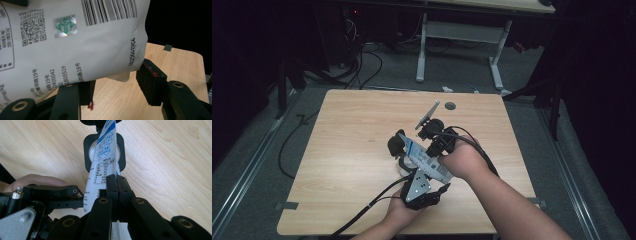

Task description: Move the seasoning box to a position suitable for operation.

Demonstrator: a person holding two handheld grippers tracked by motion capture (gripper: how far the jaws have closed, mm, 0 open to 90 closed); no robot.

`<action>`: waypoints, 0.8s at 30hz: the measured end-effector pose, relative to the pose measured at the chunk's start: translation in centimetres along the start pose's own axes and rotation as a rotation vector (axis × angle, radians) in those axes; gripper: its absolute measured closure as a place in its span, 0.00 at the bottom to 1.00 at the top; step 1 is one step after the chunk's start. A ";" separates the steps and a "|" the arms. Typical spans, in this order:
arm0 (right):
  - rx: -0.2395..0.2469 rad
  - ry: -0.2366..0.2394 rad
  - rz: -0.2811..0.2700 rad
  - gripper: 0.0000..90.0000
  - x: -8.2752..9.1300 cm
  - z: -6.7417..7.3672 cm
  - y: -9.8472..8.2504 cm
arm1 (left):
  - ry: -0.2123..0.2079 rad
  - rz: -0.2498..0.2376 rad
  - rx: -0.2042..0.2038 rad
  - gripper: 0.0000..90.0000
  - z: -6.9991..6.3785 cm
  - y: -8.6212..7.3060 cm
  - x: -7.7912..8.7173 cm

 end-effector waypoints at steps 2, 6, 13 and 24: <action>0.008 0.003 -0.003 1.00 0.0 0.0 0.1 | 0.001 0.001 -0.006 0.57 0.0 0.1 0.0; -0.002 -0.001 -0.001 1.00 0.0 0.0 0.1 | 0.001 0.000 -0.009 0.57 0.1 0.1 0.0; 0.004 0.000 -0.002 1.00 0.1 0.0 0.1 | 0.000 -0.003 -0.009 0.58 0.1 0.2 0.0; 0.004 0.002 -0.005 1.00 0.2 -0.1 0.2 | 0.004 -0.005 -0.014 0.58 0.1 0.2 0.1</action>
Point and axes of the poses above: each handheld gripper's, and its own axes: x roughly backward along the jaws, y roughly out of its top, z roughly to its left, the point moved 3 cm from there along -x, roughly forward along the jaws, and after that the axes turned 9 degrees about -z, right-handed, at the moved point
